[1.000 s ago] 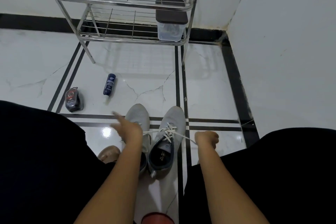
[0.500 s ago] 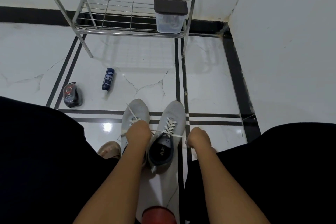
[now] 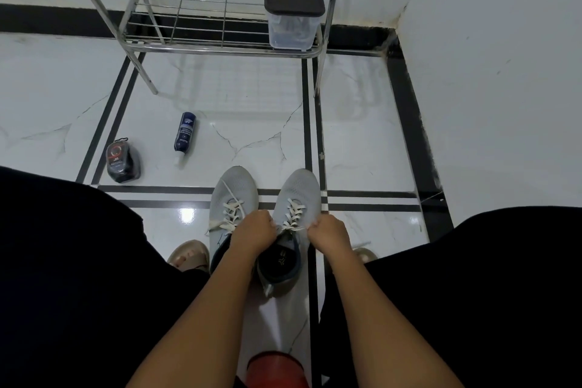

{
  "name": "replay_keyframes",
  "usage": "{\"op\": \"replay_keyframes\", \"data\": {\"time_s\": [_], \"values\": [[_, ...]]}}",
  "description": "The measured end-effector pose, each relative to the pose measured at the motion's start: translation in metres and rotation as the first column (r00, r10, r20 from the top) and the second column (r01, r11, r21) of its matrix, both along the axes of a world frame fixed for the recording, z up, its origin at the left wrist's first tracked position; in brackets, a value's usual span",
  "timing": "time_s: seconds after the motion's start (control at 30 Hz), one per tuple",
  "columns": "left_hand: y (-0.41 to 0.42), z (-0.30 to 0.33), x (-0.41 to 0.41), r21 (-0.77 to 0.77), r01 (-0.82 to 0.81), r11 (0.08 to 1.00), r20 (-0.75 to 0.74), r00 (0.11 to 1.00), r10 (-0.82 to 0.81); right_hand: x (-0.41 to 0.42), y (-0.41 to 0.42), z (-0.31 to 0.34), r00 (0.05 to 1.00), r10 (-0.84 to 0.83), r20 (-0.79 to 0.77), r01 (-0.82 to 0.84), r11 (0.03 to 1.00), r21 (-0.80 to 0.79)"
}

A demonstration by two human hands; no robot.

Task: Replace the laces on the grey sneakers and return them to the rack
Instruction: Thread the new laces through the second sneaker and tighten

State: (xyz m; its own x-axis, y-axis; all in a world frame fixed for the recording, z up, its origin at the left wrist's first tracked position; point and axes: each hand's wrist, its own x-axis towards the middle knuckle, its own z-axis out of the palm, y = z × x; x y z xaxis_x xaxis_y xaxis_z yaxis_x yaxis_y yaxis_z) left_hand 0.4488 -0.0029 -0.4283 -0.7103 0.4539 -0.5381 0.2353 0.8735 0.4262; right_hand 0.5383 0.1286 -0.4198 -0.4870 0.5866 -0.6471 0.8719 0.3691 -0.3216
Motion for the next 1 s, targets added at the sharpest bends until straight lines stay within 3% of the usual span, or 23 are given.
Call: {"op": "replay_keyframes", "data": {"time_s": [0.07, 0.1, 0.17, 0.27, 0.4, 0.57, 0.73, 0.8, 0.83, 0.9, 1.0], "values": [[0.008, 0.001, 0.003, 0.18, -0.305, 0.935, 0.309, 0.92, 0.241, -0.006, 0.0, -0.001, 0.931, -0.347, -0.114, 0.313, 0.918, -0.243], [0.012, 0.003, 0.005, 0.223, -0.487, 0.844, 0.444, 0.822, 0.357, -0.008, -0.003, 0.0, 0.823, -0.549, -0.146, 0.454, 0.789, -0.414], [0.017, 0.0, 0.009, 0.231, -0.714, 0.661, 0.63, 0.627, 0.457, -0.011, -0.014, 0.001, 0.554, -0.823, -0.127, 0.54, 0.471, -0.698], [0.018, -0.01, 0.018, 0.221, -0.9, 0.376, 0.851, 0.366, 0.375, -0.013, -0.025, -0.004, 0.322, -0.946, -0.04, 0.544, 0.219, -0.81], [0.018, -0.017, 0.019, 0.092, -0.977, 0.191, 0.894, 0.166, 0.417, -0.018, -0.022, -0.008, 0.13, -0.991, 0.015, 0.543, 0.058, -0.838], [0.018, -0.029, 0.018, -0.009, -0.998, 0.059, 0.917, 0.015, 0.398, -0.012, -0.013, -0.021, 0.073, -0.996, 0.055, 0.608, 0.001, -0.794], [0.019, -0.033, 0.016, -0.007, -1.0, 0.017, 0.909, 0.001, 0.417, -0.008, -0.008, -0.023, -0.009, -0.999, 0.047, 0.611, -0.042, -0.791], [0.019, -0.033, 0.015, 0.01, -1.0, 0.027, 0.907, 0.02, 0.421, -0.008, -0.008, -0.025, 0.012, -0.999, 0.049, 0.634, -0.03, -0.773], [0.021, -0.033, 0.015, 0.02, -0.999, 0.046, 0.906, 0.038, 0.422, -0.009, -0.007, -0.026, 0.067, -0.997, 0.033, 0.655, 0.019, -0.755], [0.022, -0.029, 0.014, 0.085, -0.987, 0.139, 0.9, 0.136, 0.414, -0.01, -0.007, -0.027, 0.251, -0.966, -0.06, 0.673, 0.219, -0.706], [0.025, -0.022, 0.012, 0.289, -0.859, 0.422, 0.83, 0.445, 0.336, -0.013, -0.008, -0.021, 0.521, -0.823, -0.226, 0.578, 0.535, -0.616]]}}
